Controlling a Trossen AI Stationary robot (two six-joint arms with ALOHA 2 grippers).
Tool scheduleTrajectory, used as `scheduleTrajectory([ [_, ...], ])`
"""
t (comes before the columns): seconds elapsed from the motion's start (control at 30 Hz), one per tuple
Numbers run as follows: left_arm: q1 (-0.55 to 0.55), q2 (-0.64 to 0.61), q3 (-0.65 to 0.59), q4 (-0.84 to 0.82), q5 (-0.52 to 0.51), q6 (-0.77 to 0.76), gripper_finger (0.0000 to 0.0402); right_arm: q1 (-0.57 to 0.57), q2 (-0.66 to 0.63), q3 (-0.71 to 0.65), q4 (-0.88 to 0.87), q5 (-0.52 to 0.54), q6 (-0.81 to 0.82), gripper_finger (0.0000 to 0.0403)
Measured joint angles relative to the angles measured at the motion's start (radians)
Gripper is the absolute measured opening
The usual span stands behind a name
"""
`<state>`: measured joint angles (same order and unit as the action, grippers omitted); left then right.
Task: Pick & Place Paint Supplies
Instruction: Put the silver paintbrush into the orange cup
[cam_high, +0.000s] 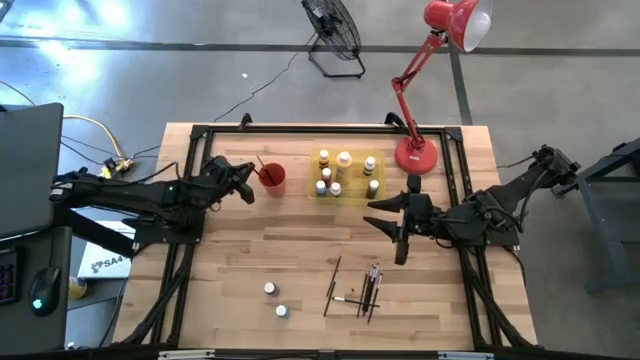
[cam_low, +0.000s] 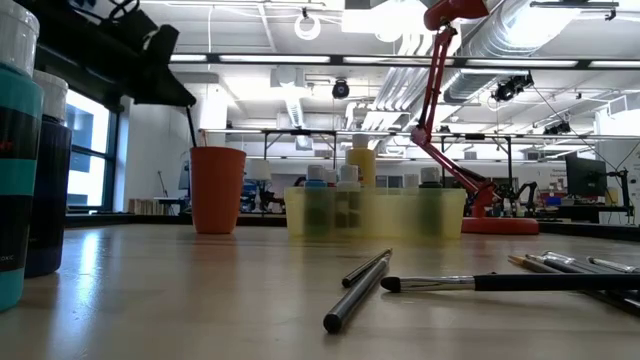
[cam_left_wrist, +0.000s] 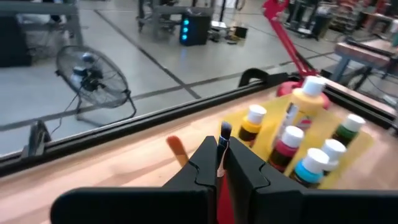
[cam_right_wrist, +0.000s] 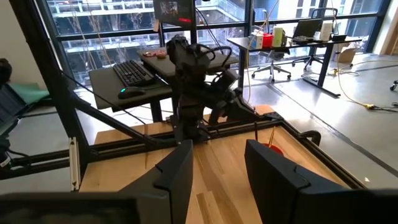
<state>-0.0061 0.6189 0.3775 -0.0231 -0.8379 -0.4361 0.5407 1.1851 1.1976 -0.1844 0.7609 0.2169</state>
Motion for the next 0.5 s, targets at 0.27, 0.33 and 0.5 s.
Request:
scheduleTrajectory([
  [0.27, 0.141, 0.106, 0.000, 0.035, 0.177, -0.042, 0.0007, 0.000, 0.000, 0.000, 0.000, 0.000, 0.000, 0.0136],
  [0.33, 0.167, 0.141, 0.000, 0.040, 0.202, -0.067, 0.0007, 0.000, 0.000, 0.000, 0.000, 0.000, 0.000, 0.0136],
  [0.5, 0.197, 0.194, 0.000, 0.124, 0.230, -0.062, 0.0007, 0.000, 0.000, 0.000, 0.000, 0.000, 0.000, 0.0136],
])
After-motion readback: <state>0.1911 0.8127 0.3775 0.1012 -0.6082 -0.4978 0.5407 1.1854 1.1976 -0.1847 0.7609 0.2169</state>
